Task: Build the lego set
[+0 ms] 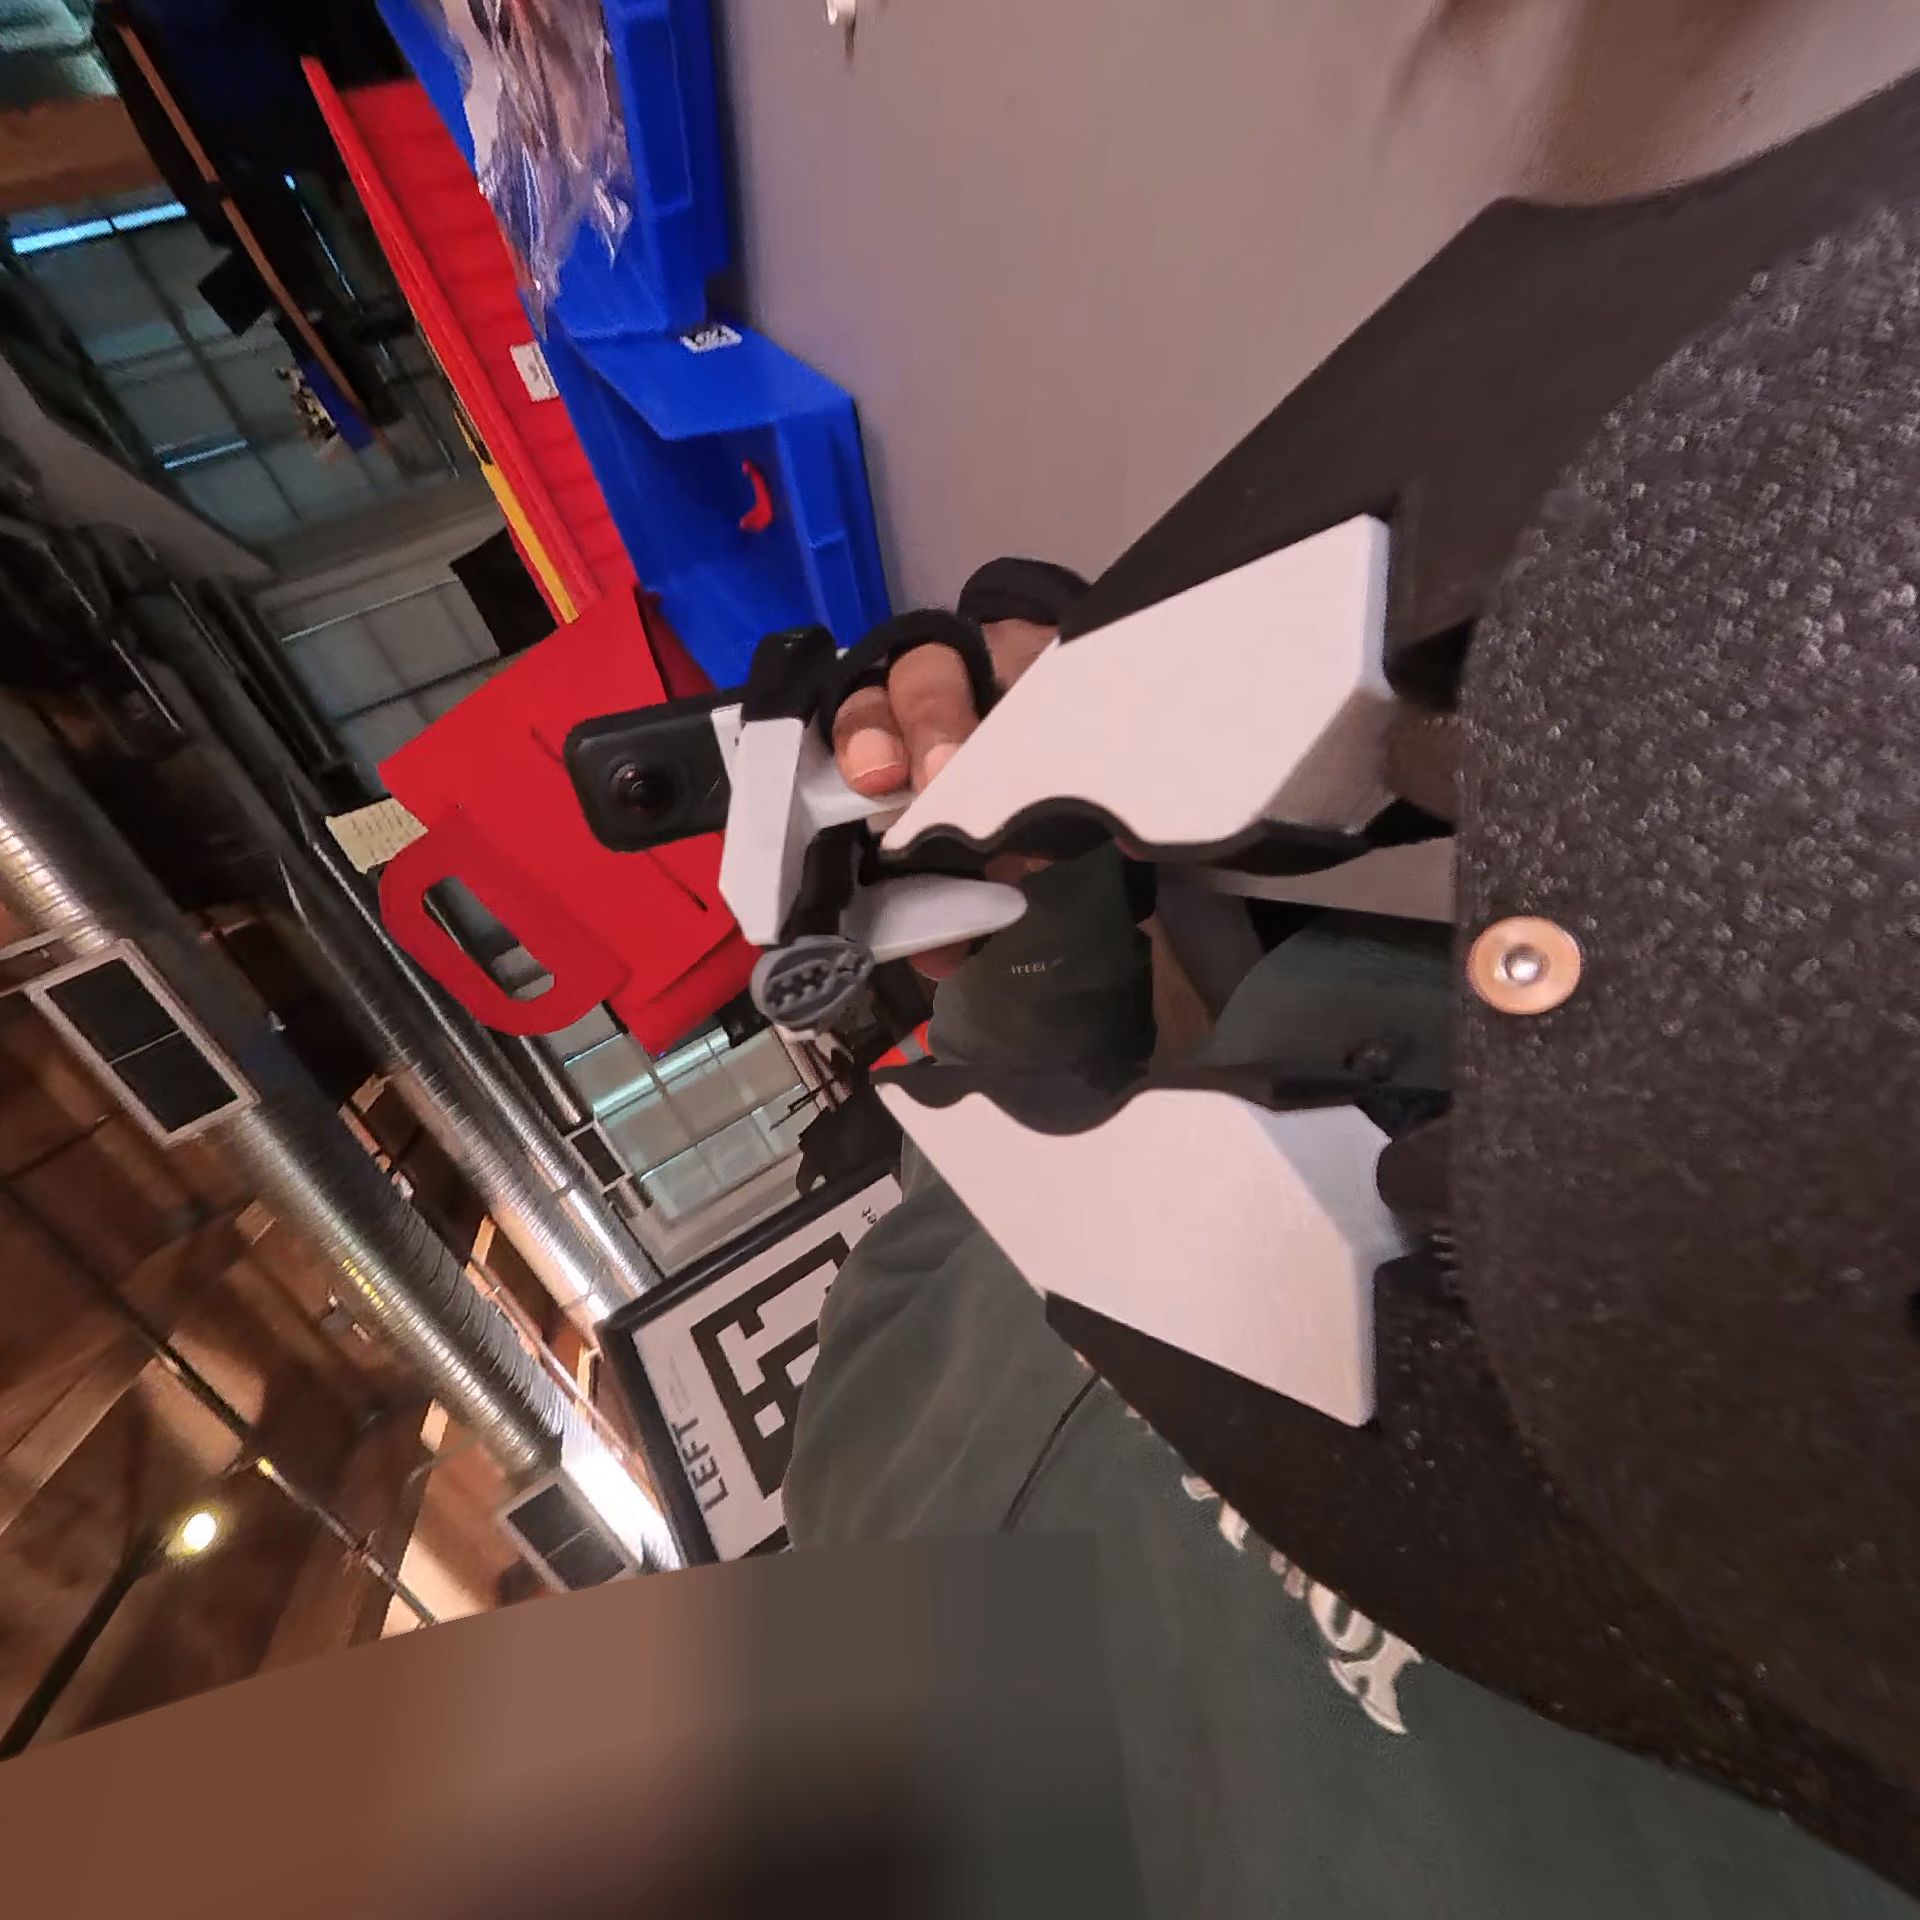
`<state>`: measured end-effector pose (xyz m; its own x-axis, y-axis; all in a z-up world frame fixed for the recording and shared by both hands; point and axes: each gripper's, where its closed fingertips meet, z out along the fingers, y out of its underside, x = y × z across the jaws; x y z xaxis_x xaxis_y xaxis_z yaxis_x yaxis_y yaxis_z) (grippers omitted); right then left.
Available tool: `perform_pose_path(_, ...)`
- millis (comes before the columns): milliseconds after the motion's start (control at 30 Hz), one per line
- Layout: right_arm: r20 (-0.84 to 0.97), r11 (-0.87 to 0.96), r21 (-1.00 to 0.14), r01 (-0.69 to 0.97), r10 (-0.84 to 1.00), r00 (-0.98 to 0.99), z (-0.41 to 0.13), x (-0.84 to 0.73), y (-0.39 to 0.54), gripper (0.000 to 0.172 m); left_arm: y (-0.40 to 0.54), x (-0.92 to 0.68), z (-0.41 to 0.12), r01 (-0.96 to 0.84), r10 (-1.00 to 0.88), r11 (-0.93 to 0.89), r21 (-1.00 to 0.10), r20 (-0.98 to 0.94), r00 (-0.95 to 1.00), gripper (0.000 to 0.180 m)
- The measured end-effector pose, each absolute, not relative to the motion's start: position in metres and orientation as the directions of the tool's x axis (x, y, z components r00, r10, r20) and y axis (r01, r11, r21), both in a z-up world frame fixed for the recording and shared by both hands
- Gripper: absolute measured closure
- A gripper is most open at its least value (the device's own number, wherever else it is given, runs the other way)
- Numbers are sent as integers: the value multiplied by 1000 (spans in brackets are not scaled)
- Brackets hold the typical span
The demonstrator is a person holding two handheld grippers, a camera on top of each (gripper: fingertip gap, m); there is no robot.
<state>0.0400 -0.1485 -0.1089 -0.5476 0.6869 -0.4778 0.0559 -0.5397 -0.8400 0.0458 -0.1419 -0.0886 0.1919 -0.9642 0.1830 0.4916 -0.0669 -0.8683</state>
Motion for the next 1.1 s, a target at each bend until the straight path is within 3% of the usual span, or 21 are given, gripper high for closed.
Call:
perform_pose_path(267, -519, -609, -790, 72, 601, -608, -105, 36, -145, 162, -142, 43, -97, 458, -964, -40, -888, 155, 218, 168)
perform_pose_path(867, -563, -650, -742, 166, 469, -681, -104, 44, -145, 171, -145, 52, -101, 342, -971, -23, -939, 102, 216, 164)
perform_pose_path(1100, -592, -693, -688, 216, 364, -719, -100, 50, -147, 171, -149, 55, -98, 268, -974, 73, -961, -11, 226, 168)
